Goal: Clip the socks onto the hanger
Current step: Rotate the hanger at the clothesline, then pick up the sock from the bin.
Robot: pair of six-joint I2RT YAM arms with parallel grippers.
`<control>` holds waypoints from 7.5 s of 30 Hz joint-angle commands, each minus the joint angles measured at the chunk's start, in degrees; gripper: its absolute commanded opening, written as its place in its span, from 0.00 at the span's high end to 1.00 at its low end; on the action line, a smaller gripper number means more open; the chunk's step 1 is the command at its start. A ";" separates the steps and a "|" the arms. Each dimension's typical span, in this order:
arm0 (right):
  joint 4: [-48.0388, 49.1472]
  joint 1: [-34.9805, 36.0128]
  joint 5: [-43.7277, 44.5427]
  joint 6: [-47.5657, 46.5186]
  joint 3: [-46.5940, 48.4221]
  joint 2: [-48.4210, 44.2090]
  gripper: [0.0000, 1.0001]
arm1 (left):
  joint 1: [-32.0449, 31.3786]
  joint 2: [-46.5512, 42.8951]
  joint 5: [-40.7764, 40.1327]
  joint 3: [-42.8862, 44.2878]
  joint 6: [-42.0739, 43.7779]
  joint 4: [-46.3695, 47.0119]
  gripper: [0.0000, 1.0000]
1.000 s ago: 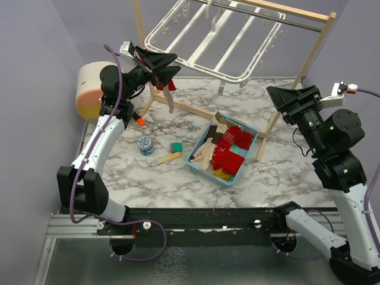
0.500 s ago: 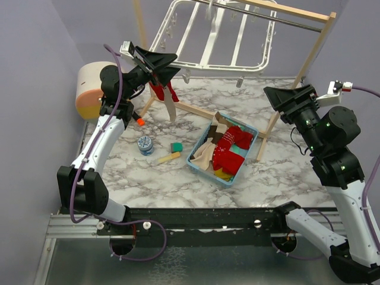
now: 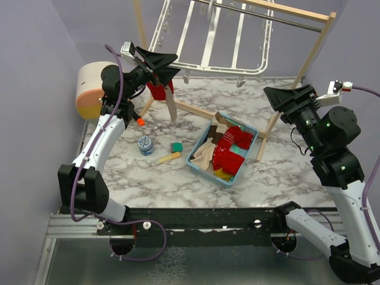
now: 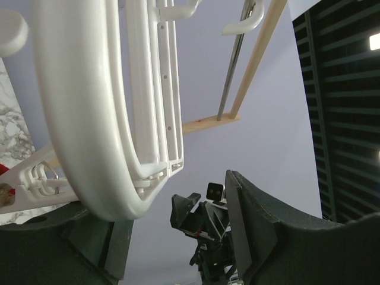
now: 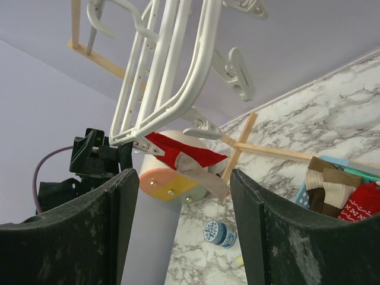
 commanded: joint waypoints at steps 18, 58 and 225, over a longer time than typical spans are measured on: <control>-5.17 -0.02 -1.44 -7.91 -0.69 -1.76 0.31 | 0.28 -4.98 -0.02 -3.21 1.15 1.41 0.26; -4.92 12.87 -5.57 -33.46 -26.95 22.32 0.33 | -11.68 -38.17 -10.82 -35.08 58.15 -39.49 0.01; -14.52 15.72 -11.83 6.68 -7.57 3.80 0.99 | -53.59 -31.21 -27.10 -36.46 112.78 -4.22 0.19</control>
